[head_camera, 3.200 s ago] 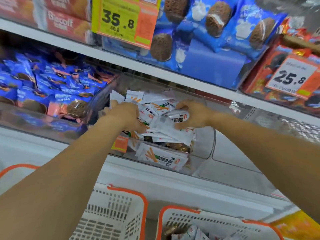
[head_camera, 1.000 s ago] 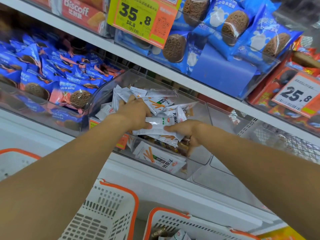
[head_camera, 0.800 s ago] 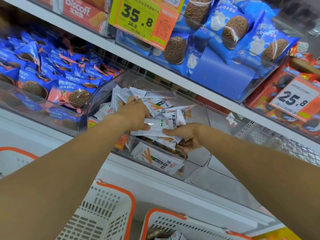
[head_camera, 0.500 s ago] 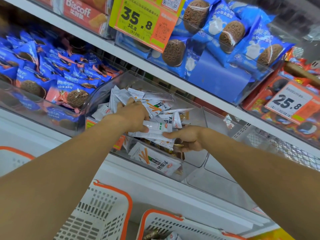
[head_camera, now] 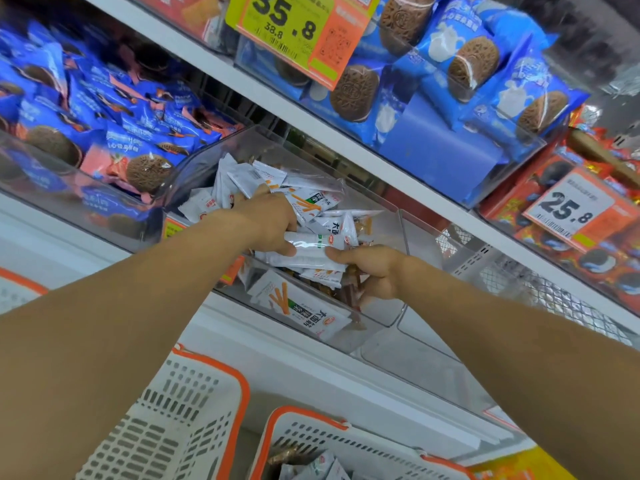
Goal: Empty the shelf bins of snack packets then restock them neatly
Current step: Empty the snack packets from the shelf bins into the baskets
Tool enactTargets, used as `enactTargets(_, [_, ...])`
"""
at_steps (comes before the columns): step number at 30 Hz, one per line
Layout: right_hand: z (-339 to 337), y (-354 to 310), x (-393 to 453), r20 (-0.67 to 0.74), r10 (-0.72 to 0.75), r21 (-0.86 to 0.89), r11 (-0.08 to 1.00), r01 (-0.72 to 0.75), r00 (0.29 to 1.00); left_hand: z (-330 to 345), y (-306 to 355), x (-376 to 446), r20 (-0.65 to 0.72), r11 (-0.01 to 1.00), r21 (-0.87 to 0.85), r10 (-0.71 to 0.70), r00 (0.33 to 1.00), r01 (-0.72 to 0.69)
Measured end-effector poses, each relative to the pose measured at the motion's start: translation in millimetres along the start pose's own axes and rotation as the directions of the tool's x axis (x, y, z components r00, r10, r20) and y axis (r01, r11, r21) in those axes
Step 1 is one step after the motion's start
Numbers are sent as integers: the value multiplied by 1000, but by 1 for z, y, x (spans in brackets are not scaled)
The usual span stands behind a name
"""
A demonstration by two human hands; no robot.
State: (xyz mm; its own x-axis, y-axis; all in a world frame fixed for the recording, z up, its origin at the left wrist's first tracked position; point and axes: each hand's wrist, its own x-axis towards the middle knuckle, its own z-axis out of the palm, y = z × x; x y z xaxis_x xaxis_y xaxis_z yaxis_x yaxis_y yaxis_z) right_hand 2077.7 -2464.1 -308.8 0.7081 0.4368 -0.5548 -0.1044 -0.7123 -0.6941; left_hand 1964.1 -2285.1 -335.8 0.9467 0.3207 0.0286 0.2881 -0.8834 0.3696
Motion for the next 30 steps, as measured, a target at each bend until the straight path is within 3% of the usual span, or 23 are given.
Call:
enactTargets(8, [18,-5,-4,35,23,228,973,-31,999,0,-3,-2,-3,999,-31,19,1000,-19])
enactTargets(12, [19,1,1,57,1,175,985,-11,998,-1,-4,-1,-7,997,-60,43,999,-44])
enactTargets(20, [19,7,3,126,-137,236,966,105,982,-5,8,-2,37,999,-17,38,999,-38])
enactTargets(27, [33,21,11,62,-282,259,931,257,957,-2,9,2,19,998,-44,48,999,-47])
enactTargets(30, [38,22,12,-12,-251,277,929,245,968,1,3,4,-17,995,-88,40,999,-41])
